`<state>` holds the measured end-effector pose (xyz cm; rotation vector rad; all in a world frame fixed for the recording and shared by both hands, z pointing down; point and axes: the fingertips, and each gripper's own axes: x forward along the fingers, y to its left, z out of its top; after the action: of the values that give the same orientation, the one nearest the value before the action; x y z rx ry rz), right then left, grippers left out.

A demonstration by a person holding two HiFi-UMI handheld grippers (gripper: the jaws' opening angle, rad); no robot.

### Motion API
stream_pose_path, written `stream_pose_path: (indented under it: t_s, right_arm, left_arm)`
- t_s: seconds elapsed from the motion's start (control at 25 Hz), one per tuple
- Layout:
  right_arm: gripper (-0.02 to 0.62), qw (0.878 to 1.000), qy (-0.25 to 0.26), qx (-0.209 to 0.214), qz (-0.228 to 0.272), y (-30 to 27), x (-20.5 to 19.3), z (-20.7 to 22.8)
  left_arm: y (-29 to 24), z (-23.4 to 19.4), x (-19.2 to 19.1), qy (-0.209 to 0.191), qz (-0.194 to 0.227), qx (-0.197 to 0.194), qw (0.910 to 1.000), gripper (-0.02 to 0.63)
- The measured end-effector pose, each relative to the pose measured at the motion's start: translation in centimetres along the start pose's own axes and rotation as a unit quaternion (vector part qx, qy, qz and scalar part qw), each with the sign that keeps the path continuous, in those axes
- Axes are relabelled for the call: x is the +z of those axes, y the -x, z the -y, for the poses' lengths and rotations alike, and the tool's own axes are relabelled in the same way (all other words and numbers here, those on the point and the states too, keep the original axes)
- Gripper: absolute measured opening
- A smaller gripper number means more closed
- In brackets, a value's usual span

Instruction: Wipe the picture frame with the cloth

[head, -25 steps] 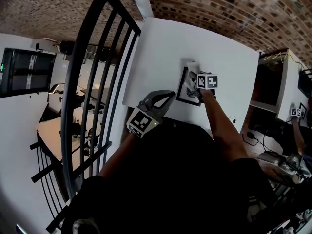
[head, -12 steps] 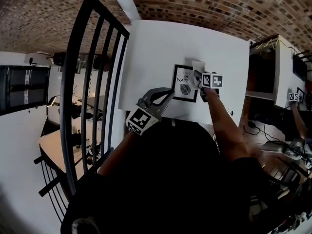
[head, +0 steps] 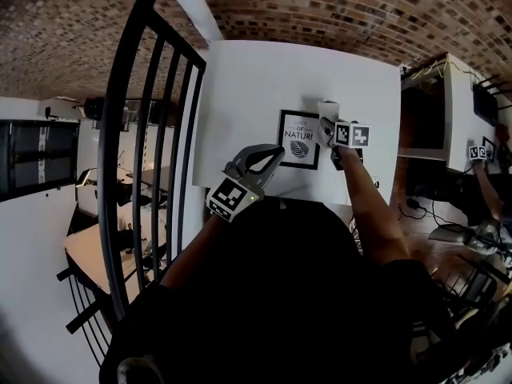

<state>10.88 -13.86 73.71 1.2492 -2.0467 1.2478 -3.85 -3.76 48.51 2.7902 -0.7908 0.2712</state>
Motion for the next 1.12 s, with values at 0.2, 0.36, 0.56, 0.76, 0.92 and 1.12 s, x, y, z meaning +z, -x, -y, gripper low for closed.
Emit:
stream_pose_path:
  t_s: [0.2, 0.36, 0.56, 0.76, 0.92, 1.12]
  right_arm:
    - [0.106, 0.999, 0.011, 0.046, 0.002, -1.2, 0.8, -4.9]
    - [0.105, 0.997, 0.033, 0.074, -0.017, -3.0, 0.1, -8.7]
    - [0.106, 0.993, 0.054, 0.093, -0.048, -4.9, -1.9, -12.0]
    - [0.106, 0.99, 0.068, 0.099, -0.071, -6.3, -3.7, -13.6]
    - [0.106, 0.989, 0.069, 0.094, -0.088, -7.1, -5.1, -13.5]
    - [0.105, 0.991, 0.057, 0.079, -0.094, -6.9, -6.2, -11.9]
  left_arm:
    - [0.5, -0.1, 0.0, 0.0, -0.002, 0.007, 1.0, 0.0]
    - [1.1, -0.5, -0.3, 0.003, -0.003, 0.016, 0.9999, 0.0]
    - [2.0, -0.7, -0.6, 0.006, -0.004, 0.028, 0.9996, 0.0]
    - [3.0, -1.1, -1.1, 0.011, -0.005, 0.038, 0.9992, 0.0]
    - [3.6, -1.5, -1.3, 0.014, -0.008, 0.041, 0.999, 0.0]
    - [3.6, -1.7, -1.5, 0.015, -0.01, 0.038, 0.9991, 0.0]
